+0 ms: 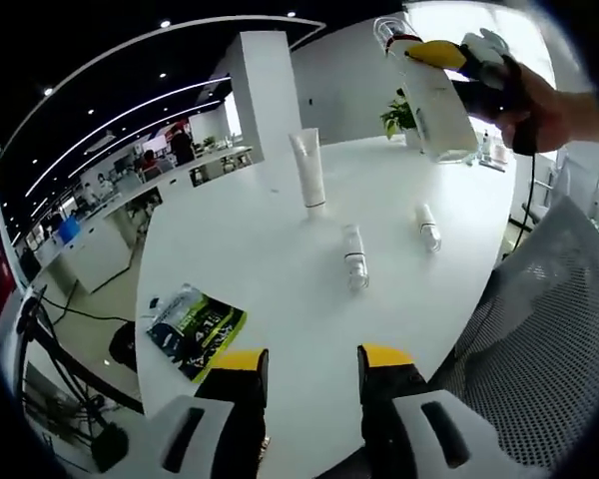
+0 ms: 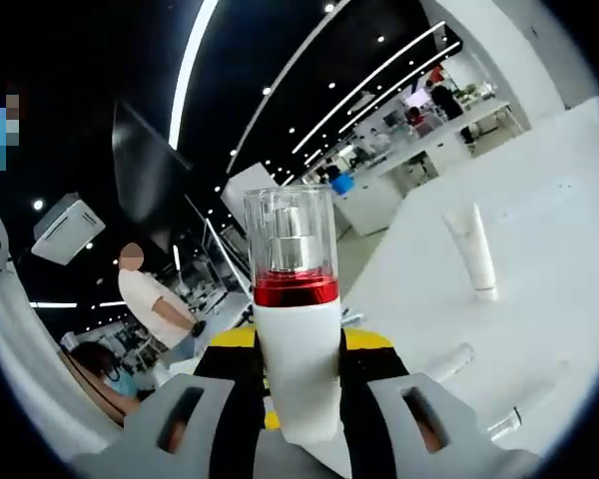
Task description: Arrange the skincare products in the storage area until every visible bottle or jar stands upright without overlapping.
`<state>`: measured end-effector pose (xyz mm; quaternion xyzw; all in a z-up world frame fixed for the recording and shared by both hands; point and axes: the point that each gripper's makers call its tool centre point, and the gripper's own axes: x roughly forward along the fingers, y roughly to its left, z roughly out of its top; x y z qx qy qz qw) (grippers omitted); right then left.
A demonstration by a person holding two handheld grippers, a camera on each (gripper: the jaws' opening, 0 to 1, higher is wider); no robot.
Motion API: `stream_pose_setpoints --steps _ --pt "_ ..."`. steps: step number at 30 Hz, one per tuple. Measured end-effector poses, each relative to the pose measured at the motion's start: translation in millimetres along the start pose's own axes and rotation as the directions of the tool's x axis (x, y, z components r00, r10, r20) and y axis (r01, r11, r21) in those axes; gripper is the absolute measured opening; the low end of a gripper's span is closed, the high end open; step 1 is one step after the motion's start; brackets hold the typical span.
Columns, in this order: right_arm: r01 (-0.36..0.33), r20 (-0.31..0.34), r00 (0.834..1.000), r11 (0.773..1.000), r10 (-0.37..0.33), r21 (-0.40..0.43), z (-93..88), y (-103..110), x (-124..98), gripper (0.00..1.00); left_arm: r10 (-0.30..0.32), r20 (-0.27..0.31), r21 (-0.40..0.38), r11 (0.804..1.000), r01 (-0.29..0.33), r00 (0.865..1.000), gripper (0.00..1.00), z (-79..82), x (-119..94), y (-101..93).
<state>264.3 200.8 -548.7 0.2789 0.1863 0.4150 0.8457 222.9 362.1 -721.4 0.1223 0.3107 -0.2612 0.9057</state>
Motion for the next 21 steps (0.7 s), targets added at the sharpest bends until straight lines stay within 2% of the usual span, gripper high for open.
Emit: stream_pose_setpoints --steps 2,4,7,9,12,13,14,17,19,20,21 --pt "-0.003 0.001 1.0 1.0 0.003 0.005 -1.8 -0.6 -1.2 0.26 -0.019 -0.012 -0.044 0.999 0.018 1.0 0.4 -2.7 0.0 -1.2" --pt "-0.011 -0.005 1.0 1.0 0.011 0.025 -4.7 -1.2 -2.4 0.26 -0.037 -0.03 -0.044 0.998 0.035 0.999 0.4 -5.5 0.1 -3.5" --pt "-0.031 -0.014 0.999 0.999 0.032 0.022 -8.0 4.8 -0.3 0.26 -0.071 -0.017 -0.043 0.997 0.07 0.997 0.4 -2.2 0.2 -9.8" --pt "-0.07 -0.018 0.997 0.997 0.07 0.022 -10.8 10.7 3.3 0.26 -0.095 -0.01 -0.062 0.994 0.094 0.995 0.4 0.5 -1.8 -12.7" --pt "-0.098 -0.025 0.995 0.995 0.099 0.031 -15.3 8.5 6.9 0.27 -0.163 0.045 -0.119 0.979 0.168 0.986 0.41 13.1 -7.6 -19.4" --pt "-0.098 -0.026 0.995 0.995 0.099 0.037 -16.9 7.0 8.3 0.27 -0.165 0.072 -0.118 0.978 0.172 0.984 0.41 20.0 -12.1 -16.8" --pt "-0.102 -0.029 0.994 0.994 0.104 0.04 -18.8 6.5 9.3 0.27 -0.174 0.118 -0.149 0.97 0.19 0.978 0.43 29.4 -16.6 -16.2" --pt "-0.135 -0.048 0.989 0.99 0.137 0.045 -24.7 9.1 11.3 0.27 -0.18 0.183 -0.26 0.939 0.225 0.966 0.49 45.6 -27.1 -14.2" --pt "-0.154 -0.052 0.986 0.987 0.156 0.048 -27.3 11.3 12.3 0.27 -0.226 0.265 -0.325 0.895 0.307 0.938 0.49 65.2 -36.9 -21.6" --pt "-0.168 -0.059 0.983 0.984 0.171 0.052 -29.1 13.1 12.8 0.27 -0.256 0.304 -0.351 0.865 0.358 0.918 0.49 74.4 -41.0 -28.1" --pt "-0.19 -0.074 0.978 0.98 0.194 0.061 -32.8 17.6 14.3 0.27 -0.301 0.365 -0.383 0.814 0.437 0.881 0.5 88.1 -47.0 -38.8"
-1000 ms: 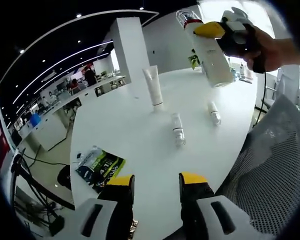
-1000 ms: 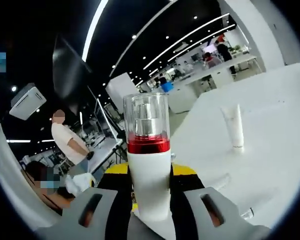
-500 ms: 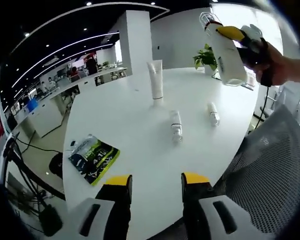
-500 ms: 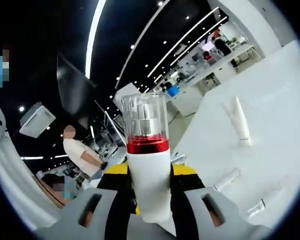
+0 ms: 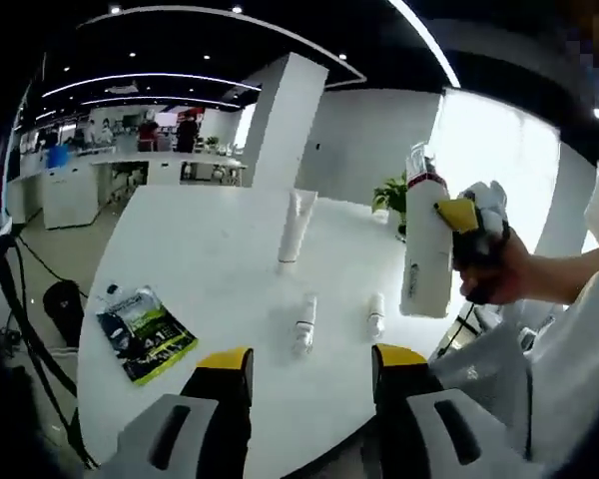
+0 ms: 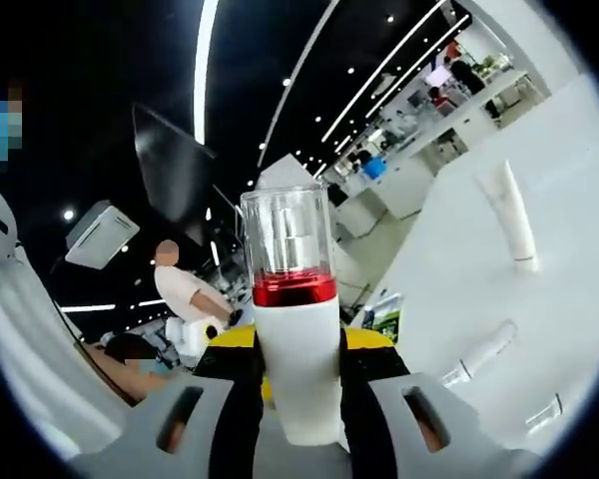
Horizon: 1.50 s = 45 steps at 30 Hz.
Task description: Arrange the skincare products in the storage area until every visible bottle or jar stands upright without overlapping.
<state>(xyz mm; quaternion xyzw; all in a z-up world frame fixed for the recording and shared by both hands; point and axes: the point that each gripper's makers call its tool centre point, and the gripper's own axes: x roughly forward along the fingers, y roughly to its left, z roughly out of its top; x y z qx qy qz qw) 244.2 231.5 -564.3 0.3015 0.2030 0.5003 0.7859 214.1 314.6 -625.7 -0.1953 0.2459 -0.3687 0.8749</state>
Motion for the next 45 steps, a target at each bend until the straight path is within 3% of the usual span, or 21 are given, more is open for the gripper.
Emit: stream_pose_setpoints --steps 1,2,3,4,6,7,10,11,14,15,16,17,18,19,23,27,31,33,39,41,45 --pt "-0.007 -0.006 1.0 1.0 0.007 -0.001 -1.1 1.2 0.5 0.27 -0.058 0.02 -0.041 0.997 0.058 0.998 0.51 4.0 2.3 -12.6" --pt "-0.025 -0.019 1.0 1.0 0.025 -0.009 -3.0 4.9 2.6 0.27 -0.144 0.031 -0.1 0.984 0.146 0.989 0.56 5.6 6.6 -31.1" --pt "-0.041 -0.029 0.999 0.999 0.04 -0.011 -4.2 8.3 3.7 0.27 -0.189 0.035 -0.135 0.972 0.192 0.981 0.62 5.5 10.1 -41.6" --pt "-0.068 -0.043 0.997 0.998 0.068 -0.01 -5.7 14.5 5.7 0.27 -0.259 0.024 -0.186 0.948 0.259 0.965 0.69 3.0 15.1 -58.3" --pt "-0.121 -0.064 0.991 0.993 0.12 -0.002 -7.6 24.9 7.6 0.27 -0.307 -0.013 -0.192 0.935 0.299 0.952 0.77 -4.8 22.5 -73.0" --pt "-0.156 -0.078 0.985 0.988 0.157 0.007 -8.5 32.5 8.9 0.27 -0.342 -0.056 -0.181 0.928 0.327 0.938 0.74 -11.9 25.7 -81.9" --pt "-0.229 -0.115 0.966 0.973 0.231 0.031 -13.3 48.5 10.9 0.27 -0.396 -0.07 -0.208 0.903 0.375 0.915 0.61 -13.8 31.0 -96.2" --pt "-0.251 -0.143 0.956 0.967 0.255 0.044 -17.4 53.4 10.9 0.27 -0.428 -0.06 -0.237 0.884 0.404 0.902 0.56 -11.8 31.2 -102.2" --pt "-0.266 -0.171 0.948 0.963 0.268 0.036 -22.9 59.4 13.2 0.27 -0.457 -0.049 -0.286 0.858 0.426 0.888 0.47 -10.1 31.7 -105.5" --pt "-0.274 -0.178 0.944 0.961 0.276 0.036 -24.4 61.2 13.2 0.27 -0.452 -0.057 -0.292 0.86 0.418 0.89 0.44 -11.8 30.7 -104.9" --pt "-0.284 -0.185 0.939 0.957 0.289 0.051 -26.2 62.1 13.2 0.27 -0.452 -0.048 -0.275 0.863 0.423 0.891 0.38 -12.6 29.5 -105.9" --pt "-0.289 -0.185 0.938 0.956 0.294 0.055 -27.1 62.9 13.6 0.27 -0.474 -0.036 -0.242 0.858 0.453 0.88 0.37 -11.9 27.6 -108.6" --pt "-0.293 -0.181 0.937 0.954 0.3 0.066 -27.8 63.5 14.9 0.27 -0.461 -0.021 -0.242 0.863 0.443 0.887 0.37 -10.8 28.1 -108.0" --pt "-0.294 -0.177 0.937 0.953 0.303 0.072 -27.9 63.6 15.5 0.27 -0.471 -0.006 -0.225 0.86 0.457 0.882 0.36 -9.7 27.2 -110.4" --pt "-0.299 -0.174 0.934 0.95 0.312 0.094 -29.4 61.4 18.7 0.27 -0.446 0.018 -0.237 0.868 0.437 0.895 0.33 -9.9 29.9 -114.0" --pt "-0.302 -0.141 0.938 0.947 0.315 0.11 -24.5 54.8 18.6 0.28 -0.382 0.037 -0.222 0.898 0.381 0.923 0.31 -3.9 34.6 -108.3" --pt "-0.302 -0.109 0.944 0.948 0.312 0.102 -20.8 56.4 19.0 0.28 -0.345 -0.001 -0.186 0.922 0.339 0.939 0.31 -2.5 38.5 -103.6" --pt "-0.292 -0.105 0.948 0.952 0.301 0.09 -20.4 54.9 20.7 0.29 -0.338 -0.004 -0.185 0.925 0.331 0.941 0.31 -3.0 39.1 -100.7" --pt "-0.242 -0.185 0.955 0.97 0.234 -0.023 -31.0 44.2 20.2 0.3 -0.25 -0.064 -0.121 0.963 0.241 0.966 0.31 -16.9 43.7 -89.8" --pt "-0.224 -0.211 0.956 0.971 0.203 -0.081 -33.3 40.9 19.6 0.31 -0.219 -0.07 -0.103 0.972 0.212 0.973 0.31 -21.0 43.9 -86.2" --pt "-0.185 -0.244 0.957 0.976 0.154 -0.112 -36.9 41.0 21.5 0.32 -0.176 -0.071 -0.083 0.982 0.17 0.982 0.31 -25.2 42.0 -81.4"
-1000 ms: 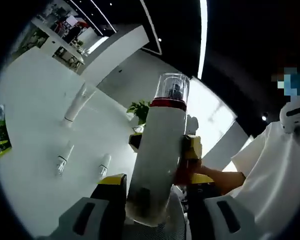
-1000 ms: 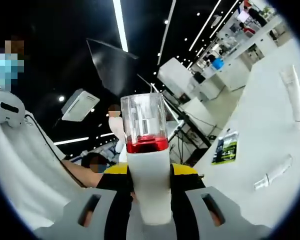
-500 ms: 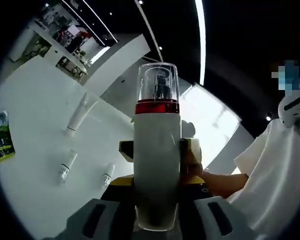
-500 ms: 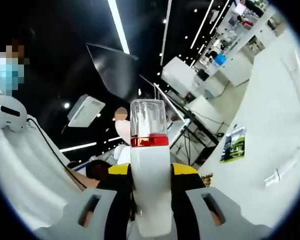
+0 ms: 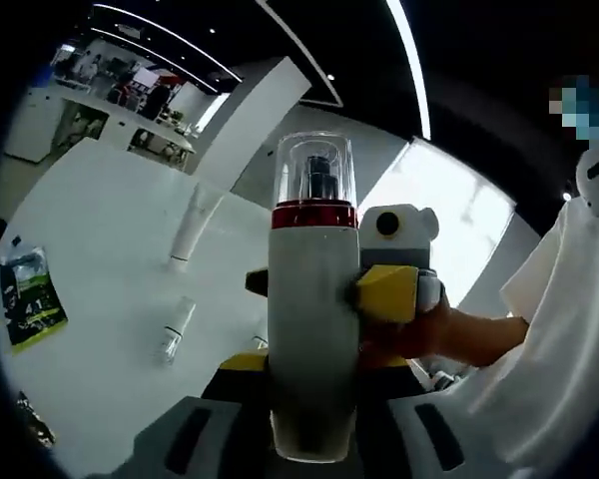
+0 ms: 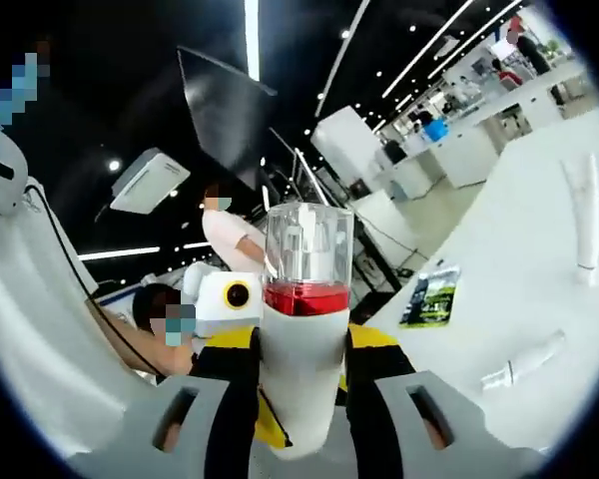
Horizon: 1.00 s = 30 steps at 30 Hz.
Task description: Arrange the skincare products in the storage area until every visible bottle or jar stands upright without overlapping.
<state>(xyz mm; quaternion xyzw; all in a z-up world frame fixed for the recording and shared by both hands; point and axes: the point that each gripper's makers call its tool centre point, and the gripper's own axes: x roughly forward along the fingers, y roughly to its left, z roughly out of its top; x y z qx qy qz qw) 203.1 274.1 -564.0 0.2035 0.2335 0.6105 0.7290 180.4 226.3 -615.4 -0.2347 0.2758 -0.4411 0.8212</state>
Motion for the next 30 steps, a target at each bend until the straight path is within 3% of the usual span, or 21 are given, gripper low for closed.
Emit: stream_pose_setpoints --steps 4,6,13,17,23,25,28,30 --pt "0.048 -0.03 0.998 0.999 -0.049 -0.021 -4.0 -1.5 0.7 0.32 0.07 -0.026 0.08 0.995 -0.067 0.997 0.31 -4.2 -1.6 7.7" --pt "0.079 -0.036 0.996 0.997 -0.078 0.013 -6.6 -5.5 -0.5 0.32 0.089 -0.042 0.099 0.992 -0.084 0.995 0.31 -7.3 -0.4 9.2" --pt "0.095 -0.037 0.995 0.995 -0.096 -0.018 -12.2 0.0 -5.7 0.29 0.08 -0.081 0.148 0.987 -0.067 0.993 0.31 -14.2 0.8 6.4" --pt "0.11 -0.034 0.993 0.993 -0.111 -0.043 -13.8 -0.4 -7.2 0.29 0.091 -0.095 0.219 0.973 -0.068 0.991 0.31 -17.5 0.7 8.7" --pt "0.146 -0.054 0.987 0.984 -0.152 -0.099 -20.8 -2.1 -10.5 0.28 0.109 -0.11 0.24 0.967 -0.08 0.988 0.33 -25.1 2.3 10.0" --pt "0.166 -0.065 0.982 0.977 -0.176 -0.132 -21.4 -7.5 -12.5 0.29 0.143 -0.094 0.263 0.958 -0.114 0.985 0.38 -23.4 -0.7 16.1" --pt "0.18 -0.05 0.981 0.977 -0.186 -0.116 -17.7 -15.4 -16.6 0.29 0.172 -0.072 0.252 0.956 -0.149 0.983 0.45 -20.5 -7.5 26.5" --pt "0.191 -0.03 0.98 0.975 -0.196 -0.11 -12.2 -21.0 -19.5 0.29 0.209 -0.082 0.274 0.945 -0.179 0.975 0.5 -21.1 -11.5 33.9"
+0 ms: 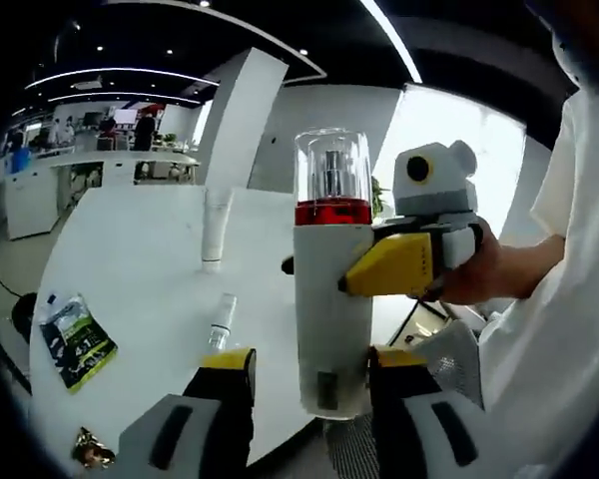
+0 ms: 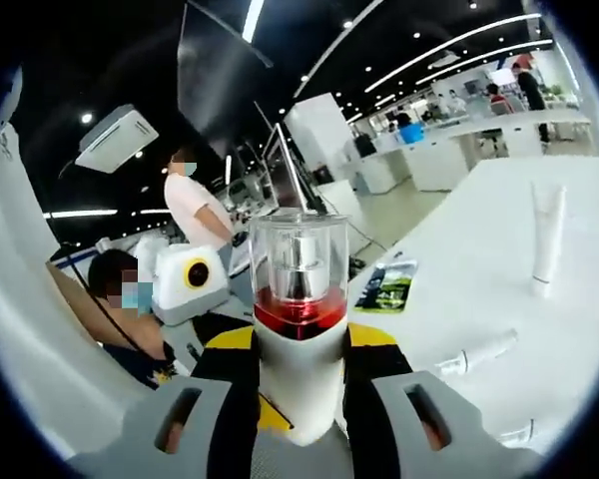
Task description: Arrange the skincare products in the storage area until every visible bottle or jar stands upright without overlapping.
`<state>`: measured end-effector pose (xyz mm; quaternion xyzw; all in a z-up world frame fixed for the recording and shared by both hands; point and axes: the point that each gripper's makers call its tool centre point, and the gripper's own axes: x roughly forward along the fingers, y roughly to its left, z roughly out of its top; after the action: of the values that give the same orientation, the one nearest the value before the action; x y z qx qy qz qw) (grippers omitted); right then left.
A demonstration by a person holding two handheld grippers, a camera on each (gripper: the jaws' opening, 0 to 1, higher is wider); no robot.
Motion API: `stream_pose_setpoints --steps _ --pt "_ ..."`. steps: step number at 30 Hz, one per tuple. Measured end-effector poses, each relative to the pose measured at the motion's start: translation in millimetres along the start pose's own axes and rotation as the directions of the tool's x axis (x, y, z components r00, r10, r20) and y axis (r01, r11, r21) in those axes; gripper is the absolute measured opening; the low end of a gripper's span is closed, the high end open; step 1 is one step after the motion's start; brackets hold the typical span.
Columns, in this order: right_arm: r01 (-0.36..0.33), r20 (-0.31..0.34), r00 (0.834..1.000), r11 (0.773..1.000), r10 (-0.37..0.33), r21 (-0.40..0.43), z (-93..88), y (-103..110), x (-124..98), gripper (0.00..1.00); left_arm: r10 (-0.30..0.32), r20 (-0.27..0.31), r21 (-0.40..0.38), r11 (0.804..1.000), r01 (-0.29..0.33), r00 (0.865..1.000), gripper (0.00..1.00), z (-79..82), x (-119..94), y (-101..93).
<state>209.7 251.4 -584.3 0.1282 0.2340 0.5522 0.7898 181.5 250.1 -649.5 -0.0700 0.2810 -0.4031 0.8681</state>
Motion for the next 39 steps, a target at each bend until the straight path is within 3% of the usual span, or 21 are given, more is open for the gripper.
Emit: stream_pose_setpoints --steps 5,8,11,13,16,19,21,25,27,31,36,39 --pt "0.044 0.034 0.998 0.999 -0.044 -0.021 12.5 -12.9 -8.8 0.29 0.124 -0.099 0.179 0.978 -0.105 0.987 0.61 -20.5 -7.7 29.6" --pt "0.062 0.046 0.997 0.998 -0.061 -0.015 15.4 -23.8 -17.5 0.29 0.227 -0.204 0.29 0.943 -0.163 0.952 0.6 -48.6 -14.8 56.0" --pt "0.086 0.044 0.995 0.996 -0.086 -0.004 14.7 -34.7 -25.9 0.29 0.3 -0.281 0.341 0.919 -0.198 0.912 0.61 -69.6 -18.8 72.3" --pt "0.099 0.042 0.994 0.995 -0.099 0.001 14.6 -40.7 -32.7 0.29 0.284 -0.297 0.375 0.913 -0.162 0.912 0.62 -73.1 -14.2 70.9" --pt "0.115 0.045 0.992 0.993 -0.115 0.017 14.4 -50.3 -42.5 0.29 0.268 -0.296 0.353 0.923 -0.155 0.917 0.64 -75.9 -7.7 71.4" --pt "0.131 0.055 0.99 0.991 -0.133 0.035 16.1 -58.4 -52.4 0.29 0.296 -0.326 0.404 0.902 -0.151 0.898 0.63 -81.6 -12.0 83.3" --pt "0.153 0.066 0.986 0.988 -0.155 0.035 17.8 -64.5 -59.1 0.3 0.31 -0.331 0.409 0.898 -0.161 0.891 0.63 -83.9 -15.3 91.0" --pt "0.181 0.083 0.979 0.982 -0.186 0.058 20.6 -77.2 -69.8 0.3 0.361 -0.364 0.415 0.888 -0.198 0.858 0.61 -95.3 -19.8 108.5" --pt "0.196 0.081 0.976 0.979 -0.201 0.06 22.0 -84.6 -72.9 0.3 0.376 -0.368 0.423 0.882 -0.207 0.851 0.6 -98.9 -17.8 111.6" --pt "0.218 0.082 0.972 0.975 -0.221 0.045 26.7 -99.3 -77.9 0.3 0.384 -0.362 0.423 0.88 -0.217 0.85 0.59 -97.7 -18.3 111.0" --pt "0.254 0.099 0.961 0.966 -0.258 0.048 36.5 -125.4 -79.3 0.3 0.374 -0.395 0.465 0.869 -0.169 0.839 0.58 -106.3 -16.3 105.3" --pt "0.272 0.103 0.956 0.961 -0.275 0.043 41.6 -136.2 -79.4 0.3 0.378 -0.393 0.465 0.868 -0.173 0.839 0.57 -105.4 -16.8 106.1"
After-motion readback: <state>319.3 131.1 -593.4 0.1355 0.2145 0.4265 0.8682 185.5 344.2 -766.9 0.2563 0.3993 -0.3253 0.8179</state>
